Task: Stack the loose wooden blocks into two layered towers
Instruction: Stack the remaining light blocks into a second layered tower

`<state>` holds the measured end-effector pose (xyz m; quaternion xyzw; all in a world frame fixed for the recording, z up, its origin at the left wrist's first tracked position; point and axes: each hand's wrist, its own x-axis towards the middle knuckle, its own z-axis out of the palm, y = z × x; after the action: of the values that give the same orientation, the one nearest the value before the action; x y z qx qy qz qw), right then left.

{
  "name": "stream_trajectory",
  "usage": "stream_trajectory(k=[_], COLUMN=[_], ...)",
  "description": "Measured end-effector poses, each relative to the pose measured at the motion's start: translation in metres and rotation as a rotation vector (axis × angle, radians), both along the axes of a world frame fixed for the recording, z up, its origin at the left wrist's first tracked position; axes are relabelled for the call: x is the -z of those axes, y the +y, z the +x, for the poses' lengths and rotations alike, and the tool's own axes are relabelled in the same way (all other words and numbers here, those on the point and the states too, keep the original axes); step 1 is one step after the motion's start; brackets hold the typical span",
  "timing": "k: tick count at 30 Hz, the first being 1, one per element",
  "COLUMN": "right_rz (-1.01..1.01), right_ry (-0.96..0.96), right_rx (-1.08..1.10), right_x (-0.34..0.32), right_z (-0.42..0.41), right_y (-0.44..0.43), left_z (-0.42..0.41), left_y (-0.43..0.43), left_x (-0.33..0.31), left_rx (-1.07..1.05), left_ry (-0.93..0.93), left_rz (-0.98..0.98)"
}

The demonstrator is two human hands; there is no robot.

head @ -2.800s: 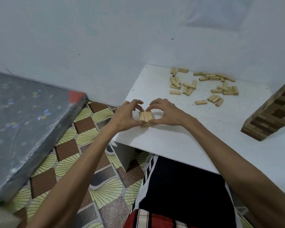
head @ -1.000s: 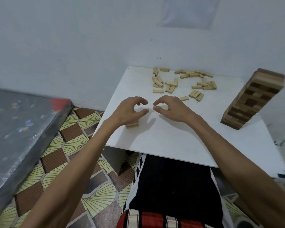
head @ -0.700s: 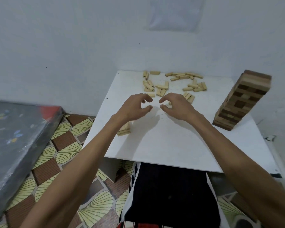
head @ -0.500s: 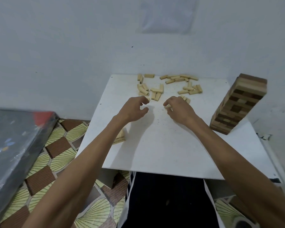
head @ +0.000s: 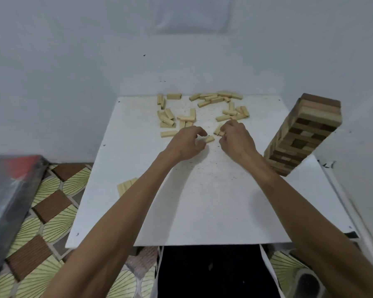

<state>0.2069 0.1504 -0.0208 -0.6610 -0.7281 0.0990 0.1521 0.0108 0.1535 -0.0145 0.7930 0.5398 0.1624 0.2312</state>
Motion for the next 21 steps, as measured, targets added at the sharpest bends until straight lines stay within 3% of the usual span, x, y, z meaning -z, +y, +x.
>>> stream_trajectory(k=[9, 12, 16, 21], right_rz=[0.103, 0.161, 0.057, 0.009], right_ry=[0.076, 0.186, 0.142, 0.169], right_rx=[-0.061, 0.032, 0.198, 0.186], right_x=[0.014, 0.013, 0.010, 0.007], right_z=[0.001, -0.001, -0.006, -0.013], right_y=[-0.026, -0.030, -0.025, -0.020], left_z=[0.005, 0.005, 0.006, 0.003], left_y=[-0.012, -0.016, -0.017, -0.015], left_x=[0.010, 0.009, 0.008, 0.011], left_rx=[-0.024, -0.081, -0.154, -0.175], left_ry=[0.121, 0.148, 0.076, 0.007], left_rz=[0.117, 0.119, 0.066, 0.047])
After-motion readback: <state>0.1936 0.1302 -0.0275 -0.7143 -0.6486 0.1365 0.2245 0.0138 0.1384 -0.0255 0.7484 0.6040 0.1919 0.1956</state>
